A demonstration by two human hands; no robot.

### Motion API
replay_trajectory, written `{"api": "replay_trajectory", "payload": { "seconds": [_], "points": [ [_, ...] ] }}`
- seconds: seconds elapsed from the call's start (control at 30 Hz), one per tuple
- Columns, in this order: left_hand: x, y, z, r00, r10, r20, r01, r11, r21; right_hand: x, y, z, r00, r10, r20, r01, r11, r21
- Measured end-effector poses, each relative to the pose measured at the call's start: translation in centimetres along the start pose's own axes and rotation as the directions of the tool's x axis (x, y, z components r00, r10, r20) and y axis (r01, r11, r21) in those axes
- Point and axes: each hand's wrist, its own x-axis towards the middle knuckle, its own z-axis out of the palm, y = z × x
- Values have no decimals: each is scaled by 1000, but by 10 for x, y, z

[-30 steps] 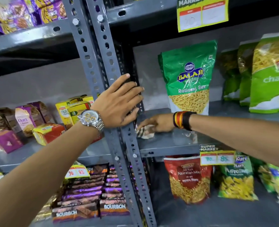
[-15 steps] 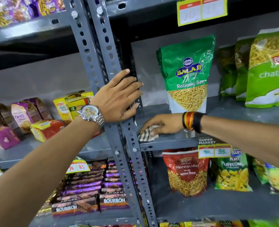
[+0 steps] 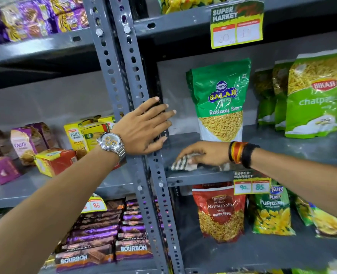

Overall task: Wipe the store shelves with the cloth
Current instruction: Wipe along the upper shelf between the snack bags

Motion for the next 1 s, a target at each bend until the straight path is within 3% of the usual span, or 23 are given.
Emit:
{"api": "replay_trajectory", "payload": {
  "seconds": [0.1,0.23,0.33,0.5,0.7,0.8,0.87,1.0],
  "points": [
    [0,1,-2,1000,-6,10,6,1000,-5,29,6,-7,978,84,-189,-87,996,-7],
    [-2,0,0,1000,3,6,-3,1000,3,57,20,17,982,143,-125,-151,986,-63],
    [-2,0,1,1000,2,1,-2,1000,10,29,12,19,991,97,-97,-99,995,-22],
    [-2,0,6,1000,-4,-31,4,1000,0,-36,6,-3,996,58,71,-64,995,80],
    [-3,1,1,1000,-5,-6,5,1000,-3,14,2,8,983,136,-121,-139,990,-19],
    [-4,0,2,1000,7,-23,-7,1000,-5,4,9,26,981,101,-168,-105,994,-12],
    [-4,0,3,999,3,-33,-3,1000,-6,-25,14,27,988,53,-146,-53,999,3],
    [-3,1,3,1000,-5,-30,5,1000,-7,-92,14,6,995,91,-37,-89,994,57]
  ]
}}
